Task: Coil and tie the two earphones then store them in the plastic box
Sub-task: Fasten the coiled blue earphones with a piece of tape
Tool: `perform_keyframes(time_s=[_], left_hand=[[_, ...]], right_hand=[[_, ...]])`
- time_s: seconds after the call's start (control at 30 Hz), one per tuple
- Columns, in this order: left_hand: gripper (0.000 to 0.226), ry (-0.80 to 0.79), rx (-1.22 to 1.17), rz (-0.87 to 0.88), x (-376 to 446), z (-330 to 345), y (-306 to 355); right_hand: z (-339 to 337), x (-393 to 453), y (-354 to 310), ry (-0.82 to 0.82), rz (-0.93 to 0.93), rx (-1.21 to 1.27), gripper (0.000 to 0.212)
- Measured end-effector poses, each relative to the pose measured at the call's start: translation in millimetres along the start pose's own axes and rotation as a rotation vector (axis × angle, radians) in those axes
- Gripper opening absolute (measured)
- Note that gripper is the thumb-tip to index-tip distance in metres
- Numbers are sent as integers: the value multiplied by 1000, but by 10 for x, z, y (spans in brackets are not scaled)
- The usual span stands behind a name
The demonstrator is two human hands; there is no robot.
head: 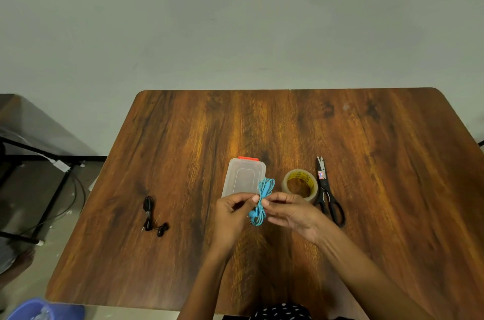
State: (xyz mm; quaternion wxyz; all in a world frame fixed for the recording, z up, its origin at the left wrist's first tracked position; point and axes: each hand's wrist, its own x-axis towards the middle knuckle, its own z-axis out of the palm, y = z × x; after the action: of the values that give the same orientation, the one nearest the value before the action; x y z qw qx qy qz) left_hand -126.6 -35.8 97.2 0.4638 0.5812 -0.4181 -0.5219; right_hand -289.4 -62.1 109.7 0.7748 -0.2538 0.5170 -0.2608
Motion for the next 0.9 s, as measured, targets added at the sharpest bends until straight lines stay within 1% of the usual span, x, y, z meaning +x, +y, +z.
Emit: perform_keyframes(time_s=[0.13,0.23,0.3,0.43,0.57,0.73,0.9], left_hand=[[18,-83,-2,5,-22,29,52],[18,-115,-10,-15,-22,4,47],[18,-135,-23,-28,-15,-19,30],[18,-149,-18,-25,-26,-26,23],[17,-69,65,24,-30,-4,22],[23,73,282,86,-21,28,-1],[24,103,380,86,8,7,-63]], right_hand=[[-5,19,-4,72,18,35,24],[1,19,10,90,30,56,17],[-2,12,18,98,19,58,13],[-7,7,35,114,-26,65,12],[30,17,26,131,-112,-44,14],[118,41,0,136,-157,-155,20],[157,61,38,130,-146,-202,16]])
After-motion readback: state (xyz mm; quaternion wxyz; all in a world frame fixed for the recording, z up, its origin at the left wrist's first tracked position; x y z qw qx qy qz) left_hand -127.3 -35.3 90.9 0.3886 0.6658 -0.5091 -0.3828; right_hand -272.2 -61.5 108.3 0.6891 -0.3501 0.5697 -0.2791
